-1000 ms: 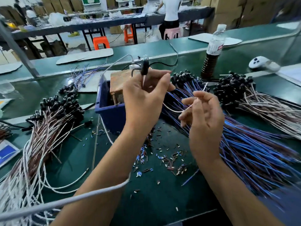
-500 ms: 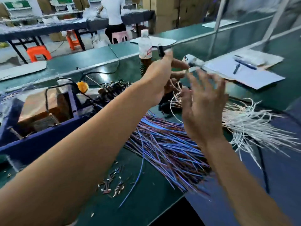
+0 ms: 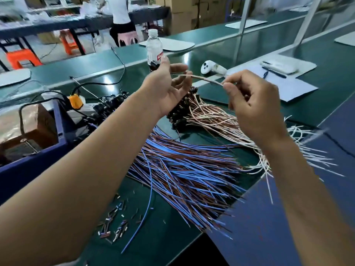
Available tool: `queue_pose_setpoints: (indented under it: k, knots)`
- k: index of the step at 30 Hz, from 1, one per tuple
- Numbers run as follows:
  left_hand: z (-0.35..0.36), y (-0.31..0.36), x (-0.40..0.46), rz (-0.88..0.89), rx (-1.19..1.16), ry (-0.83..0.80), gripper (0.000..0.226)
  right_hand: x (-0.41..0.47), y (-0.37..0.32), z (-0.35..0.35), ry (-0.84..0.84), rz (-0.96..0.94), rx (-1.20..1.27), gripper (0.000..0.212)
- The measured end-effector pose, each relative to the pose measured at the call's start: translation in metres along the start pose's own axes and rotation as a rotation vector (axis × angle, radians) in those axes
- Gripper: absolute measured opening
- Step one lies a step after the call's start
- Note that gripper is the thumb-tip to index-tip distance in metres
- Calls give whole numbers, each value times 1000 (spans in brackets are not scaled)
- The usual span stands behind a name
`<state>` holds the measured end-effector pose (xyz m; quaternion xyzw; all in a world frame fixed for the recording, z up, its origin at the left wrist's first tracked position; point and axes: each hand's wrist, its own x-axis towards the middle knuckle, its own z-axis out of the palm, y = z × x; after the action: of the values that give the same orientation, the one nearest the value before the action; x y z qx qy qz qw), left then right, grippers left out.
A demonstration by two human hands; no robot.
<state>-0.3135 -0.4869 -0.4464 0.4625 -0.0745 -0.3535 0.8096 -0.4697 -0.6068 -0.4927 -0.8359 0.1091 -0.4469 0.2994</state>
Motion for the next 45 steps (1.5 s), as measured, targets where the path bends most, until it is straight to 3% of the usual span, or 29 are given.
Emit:
queue_pose_setpoints:
  k: [6, 12, 16, 18, 21, 26, 29, 32, 36, 41, 45]
  knots:
    - [4, -8, 10, -12, -2, 38, 51, 3, 31, -32, -180, 43, -284, 12]
    - [14, -38, 16, -135, 87, -27, 5, -24, 70, -22, -147, 182, -554, 17]
    - [11, -46, 23, -177, 194, -13, 40, -30, 85, -14, -155, 272, -650, 28]
    - [11, -46, 23, -226, 369, -5, 35, -26, 83, -11, -187, 281, -660, 40]
    - [9, -46, 22, -264, 483, 7, 22, -15, 68, 1, -370, 267, -602, 56]
    - [-1, -47, 23, -233, 561, 35, 35, -11, 59, 28, -877, 288, -713, 79]
    - [-12, -37, 16, -212, 578, 60, 32, -16, 60, 34, -940, 297, -777, 90]
    - [-24, -26, 2, -196, 548, 59, 14, -11, 51, 31, -958, 347, -721, 95]
    - [-44, 1, -29, -171, 514, -35, 29, -2, 27, 15, -945, 356, -603, 91]
    - [-79, 53, -87, -15, 507, -193, 48, -1, -28, 8, -854, 213, -487, 58]
    - [-130, 84, -143, 109, 505, -209, 39, -23, -90, 53, -805, 54, -415, 50]
